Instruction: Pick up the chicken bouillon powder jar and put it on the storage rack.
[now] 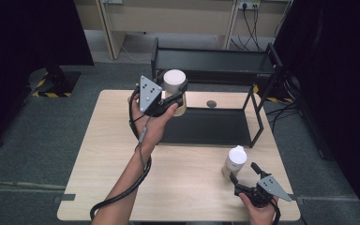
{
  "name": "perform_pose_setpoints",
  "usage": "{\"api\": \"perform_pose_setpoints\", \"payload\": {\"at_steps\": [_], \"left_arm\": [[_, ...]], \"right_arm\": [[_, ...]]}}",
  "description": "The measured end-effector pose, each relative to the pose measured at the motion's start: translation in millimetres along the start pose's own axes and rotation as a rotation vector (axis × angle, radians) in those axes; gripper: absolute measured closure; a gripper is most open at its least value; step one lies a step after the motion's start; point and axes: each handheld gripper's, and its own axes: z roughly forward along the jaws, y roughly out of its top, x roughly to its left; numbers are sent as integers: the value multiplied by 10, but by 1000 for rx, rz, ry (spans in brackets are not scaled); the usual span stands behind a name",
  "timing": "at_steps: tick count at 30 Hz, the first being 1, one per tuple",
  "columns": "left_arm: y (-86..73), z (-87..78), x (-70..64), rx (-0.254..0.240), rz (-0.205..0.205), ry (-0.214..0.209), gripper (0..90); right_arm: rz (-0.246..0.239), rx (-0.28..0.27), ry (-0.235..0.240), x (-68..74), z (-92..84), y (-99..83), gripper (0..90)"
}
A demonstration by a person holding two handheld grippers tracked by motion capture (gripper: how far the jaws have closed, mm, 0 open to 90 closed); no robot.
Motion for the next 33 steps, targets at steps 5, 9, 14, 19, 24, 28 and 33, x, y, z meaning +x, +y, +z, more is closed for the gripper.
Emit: {"api": "perform_pose_setpoints", "payload": {"at_steps": [5,9,14,19,24,28,33], "left_arm": [[55,29,14,1,5,4,330],[105,58,20,-2,3,9,331],[184,122,50,1,6,22,331],[258,186,81,6,3,32,331],[326,245,105,9,-2,44,330],[392,292,133,12,-8,51,331],[462,339,151,13,-7,60,330]], "right_arm": [[2,0,0,-1,0,0,55],[2,-1,-1,1,-1,-2,55],[2,-2,-2,2,-3,-4,55],[2,-1,-1,-1,-2,-2,55],[3,-1,-1,-2,-2,-3,55],[1,-1,-1,0,-2,-2,55],[0,-2,-2,2,-1,-4,55]]}}
